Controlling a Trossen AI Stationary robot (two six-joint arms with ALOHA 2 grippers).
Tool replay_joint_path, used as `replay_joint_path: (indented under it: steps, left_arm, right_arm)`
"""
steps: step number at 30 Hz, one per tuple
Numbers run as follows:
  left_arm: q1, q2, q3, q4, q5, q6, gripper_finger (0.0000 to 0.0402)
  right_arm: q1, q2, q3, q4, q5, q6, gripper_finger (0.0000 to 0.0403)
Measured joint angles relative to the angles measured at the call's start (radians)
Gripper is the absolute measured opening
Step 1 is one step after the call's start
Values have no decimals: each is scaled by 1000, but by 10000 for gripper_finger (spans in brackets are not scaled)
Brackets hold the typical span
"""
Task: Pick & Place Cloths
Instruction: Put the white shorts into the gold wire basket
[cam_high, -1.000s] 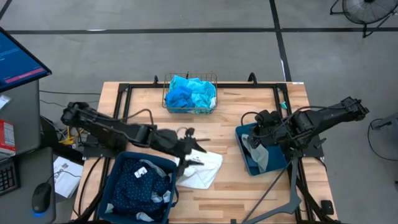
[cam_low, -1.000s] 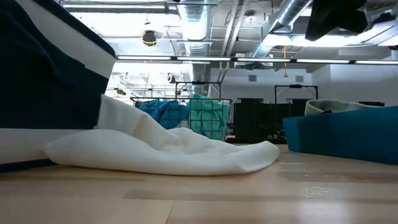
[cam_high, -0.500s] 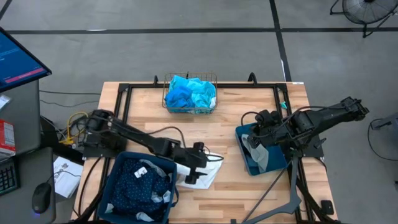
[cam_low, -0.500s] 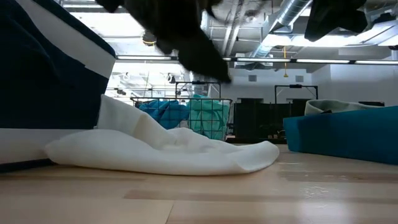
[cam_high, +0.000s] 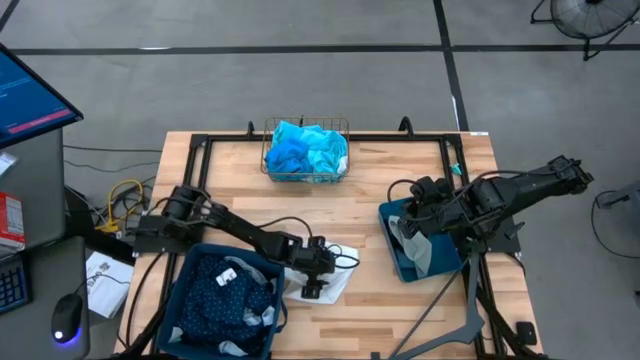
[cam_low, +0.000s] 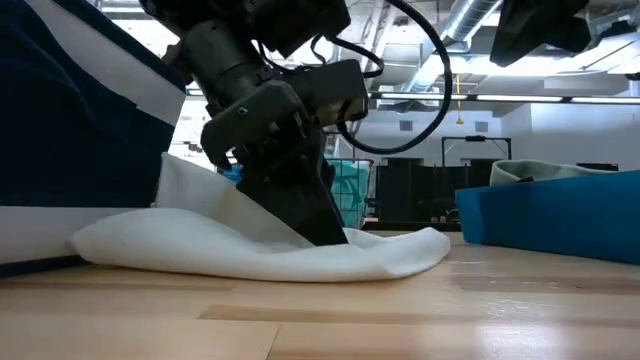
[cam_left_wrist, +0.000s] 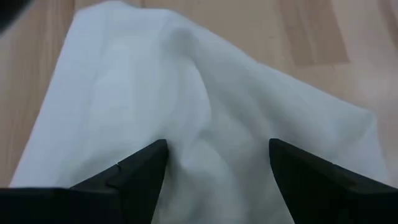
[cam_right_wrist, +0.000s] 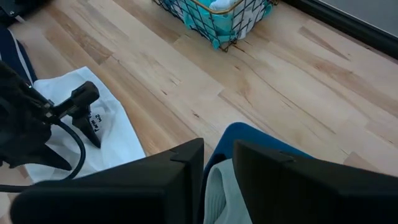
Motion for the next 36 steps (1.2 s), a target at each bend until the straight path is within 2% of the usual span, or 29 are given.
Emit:
replay_joint_path:
  steps: [5, 8, 11, 15, 17, 18, 23, 31, 36]
  left_arm:
    - [0, 30, 2, -9, -25, -9, 265]
    - [0, 34, 2, -24, -56, -14, 234]
    - [12, 34, 2, -47, -70, -18, 178]
    - [40, 34, 1, -50, -66, -80, 78]
    - [60, 34, 0, -50, -38, -123, 26]
    - [71, 34, 0, -48, -13, -151, 15]
    - [103, -20, 17, -67, 55, -187, 3]
    - [160, -309, 24, -62, -53, -146, 0]
    - [235, -494, 27, -47, -70, -142, 0]
  right_arm:
    - [0, 0, 0, 0, 0, 0, 82]
    - [0, 0, 0, 0, 0, 0, 82]
    - [0, 0, 0, 0, 0, 0, 82]
    - [0, 0, 0, 0, -1, 0, 82]
    - [0, 0, 0, 0, -1, 0, 82]
    - [0, 0, 0, 0, -1, 0, 82]
    - [0, 0, 0, -1, -1, 0, 82]
    - [-1, 0, 0, -7, 0, 0, 82]
    - [-1, 0, 0, -6, 3, -17, 82]
